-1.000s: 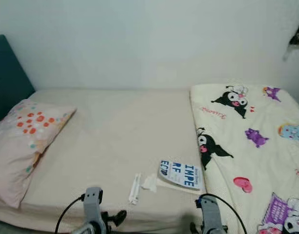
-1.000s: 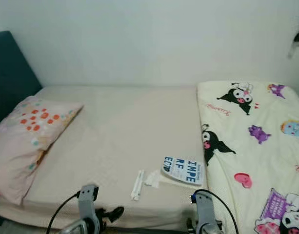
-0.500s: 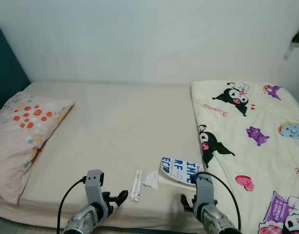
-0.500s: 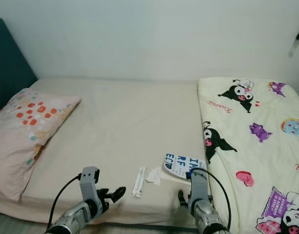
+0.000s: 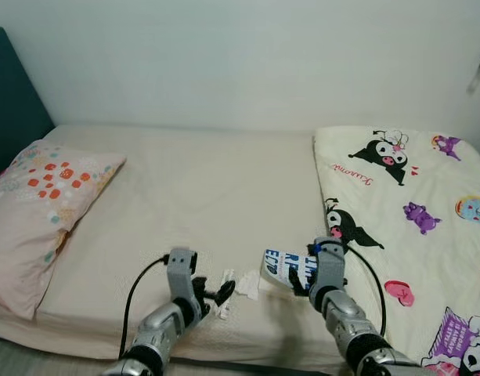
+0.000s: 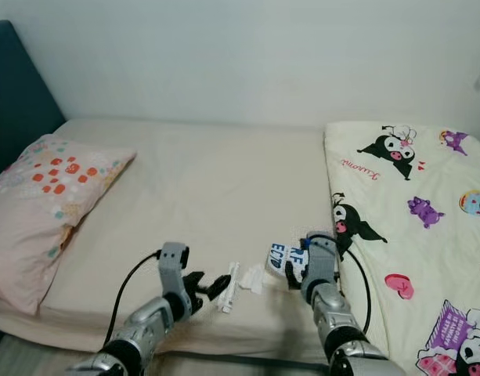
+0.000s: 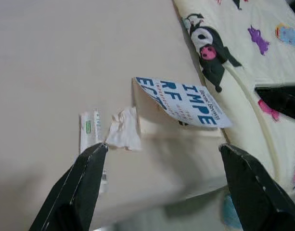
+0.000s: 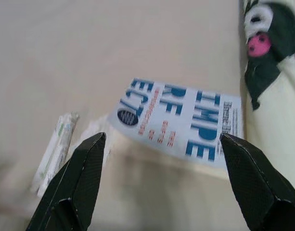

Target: Clean up the room

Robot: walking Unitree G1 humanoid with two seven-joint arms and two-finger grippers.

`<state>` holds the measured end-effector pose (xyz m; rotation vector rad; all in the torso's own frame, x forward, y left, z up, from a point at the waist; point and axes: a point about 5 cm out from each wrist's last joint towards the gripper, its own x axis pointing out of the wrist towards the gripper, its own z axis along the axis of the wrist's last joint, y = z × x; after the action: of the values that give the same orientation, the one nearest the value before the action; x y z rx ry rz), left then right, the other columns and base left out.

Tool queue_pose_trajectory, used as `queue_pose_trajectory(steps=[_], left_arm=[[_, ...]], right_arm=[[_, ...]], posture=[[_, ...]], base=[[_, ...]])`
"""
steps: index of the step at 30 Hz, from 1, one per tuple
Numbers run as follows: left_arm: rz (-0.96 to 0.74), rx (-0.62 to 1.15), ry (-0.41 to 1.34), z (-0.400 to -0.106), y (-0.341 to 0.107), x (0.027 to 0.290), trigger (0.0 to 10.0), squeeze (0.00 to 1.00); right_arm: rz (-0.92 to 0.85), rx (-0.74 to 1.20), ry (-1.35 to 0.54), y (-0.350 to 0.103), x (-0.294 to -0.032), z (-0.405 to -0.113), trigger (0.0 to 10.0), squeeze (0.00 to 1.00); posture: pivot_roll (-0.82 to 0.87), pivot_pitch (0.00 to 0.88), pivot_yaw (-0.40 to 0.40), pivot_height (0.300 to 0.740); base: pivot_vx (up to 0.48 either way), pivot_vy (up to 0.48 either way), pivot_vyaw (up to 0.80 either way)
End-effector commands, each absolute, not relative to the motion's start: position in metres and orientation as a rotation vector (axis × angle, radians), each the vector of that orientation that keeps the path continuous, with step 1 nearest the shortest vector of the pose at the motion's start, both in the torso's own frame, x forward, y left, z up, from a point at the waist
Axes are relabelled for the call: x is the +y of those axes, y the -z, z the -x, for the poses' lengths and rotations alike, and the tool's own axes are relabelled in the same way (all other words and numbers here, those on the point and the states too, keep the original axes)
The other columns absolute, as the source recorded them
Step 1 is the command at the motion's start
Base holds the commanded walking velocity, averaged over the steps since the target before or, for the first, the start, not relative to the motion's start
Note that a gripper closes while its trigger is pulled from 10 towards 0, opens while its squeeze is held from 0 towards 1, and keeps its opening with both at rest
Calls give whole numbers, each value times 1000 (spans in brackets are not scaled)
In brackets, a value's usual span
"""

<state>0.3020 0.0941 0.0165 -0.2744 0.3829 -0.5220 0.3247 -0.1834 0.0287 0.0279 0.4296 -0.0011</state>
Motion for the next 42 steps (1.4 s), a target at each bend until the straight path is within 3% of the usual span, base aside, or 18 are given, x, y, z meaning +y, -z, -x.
queue_pose_trajectory(steps=[1,5,16,28,39,42], left_arm=[[218,386,509,-302,-16,90,10000,0],[73,334,332,-313,-23,105,10000,0],[53,309,205,-311,-21,129,10000,0],[155,164,403,-324,-51,74,10000,0],[17,187,311,-331,-56,68,10000,0],[-65,211,212,-335,-55,77,10000,0]], right_arm=[[-37,390,0,-35,-184,-329,10000,0],[-3,328,-40,-47,-181,-336,10000,0],[-2,285,-76,-48,-177,-335,10000,0],[-23,218,-66,-57,-183,-336,10000,0],[-32,182,-77,-57,-181,-330,10000,0],[-34,169,-79,-58,-181,-327,10000,0]], posture=[[-110,65,29,645],[-113,68,25,625],[-114,78,18,590],[-154,122,26,540],[-200,169,45,500],[-217,187,47,490]], base=[[0,0,0],[0,0,0],[0,0,0],[0,0,0],[0,0,0],[0,0,0]])
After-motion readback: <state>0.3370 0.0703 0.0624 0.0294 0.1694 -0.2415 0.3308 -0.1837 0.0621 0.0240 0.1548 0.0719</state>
